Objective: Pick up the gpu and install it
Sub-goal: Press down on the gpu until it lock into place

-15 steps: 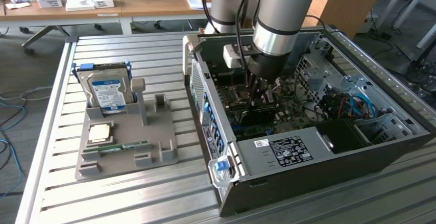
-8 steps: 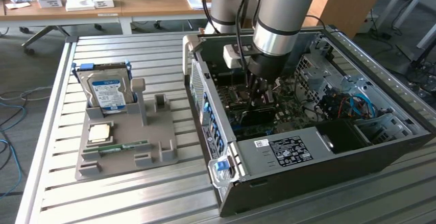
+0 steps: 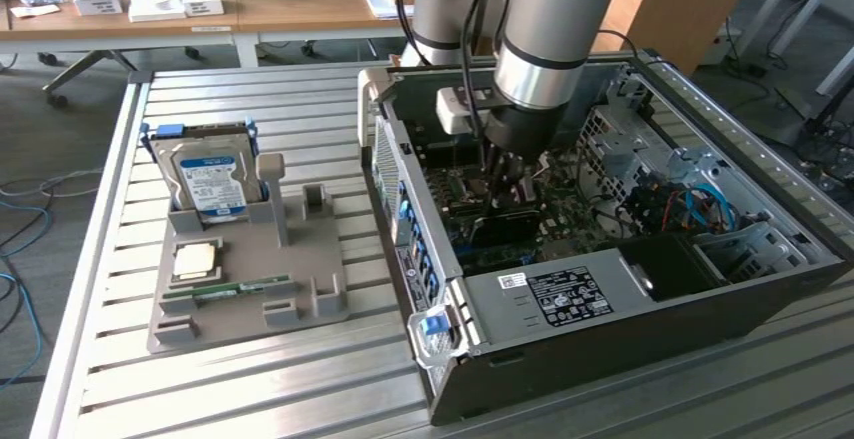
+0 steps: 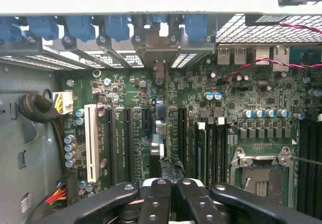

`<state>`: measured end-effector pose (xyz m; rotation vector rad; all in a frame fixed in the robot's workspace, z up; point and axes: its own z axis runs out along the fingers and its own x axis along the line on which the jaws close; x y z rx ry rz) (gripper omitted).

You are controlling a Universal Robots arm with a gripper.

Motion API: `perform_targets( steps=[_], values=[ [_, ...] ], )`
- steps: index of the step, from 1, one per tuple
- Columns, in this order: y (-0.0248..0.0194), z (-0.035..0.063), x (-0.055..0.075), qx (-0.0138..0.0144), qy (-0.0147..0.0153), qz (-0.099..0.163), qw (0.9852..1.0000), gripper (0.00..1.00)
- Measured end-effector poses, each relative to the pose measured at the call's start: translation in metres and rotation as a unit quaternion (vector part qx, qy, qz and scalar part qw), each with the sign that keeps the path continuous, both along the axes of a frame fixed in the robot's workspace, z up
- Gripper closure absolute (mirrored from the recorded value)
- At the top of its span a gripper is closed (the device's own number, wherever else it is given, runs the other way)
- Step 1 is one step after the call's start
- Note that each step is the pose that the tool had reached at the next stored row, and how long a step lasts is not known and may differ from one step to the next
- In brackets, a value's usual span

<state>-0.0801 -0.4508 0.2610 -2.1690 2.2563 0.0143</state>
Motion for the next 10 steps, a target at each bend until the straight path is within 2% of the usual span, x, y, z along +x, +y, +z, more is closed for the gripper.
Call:
perform_targets(
  steps=[10],
  values=[
    [0.0000,0.0000,-0.0007,0.0000,-0.0002,0.000,1.0000,0.89]
  ],
)
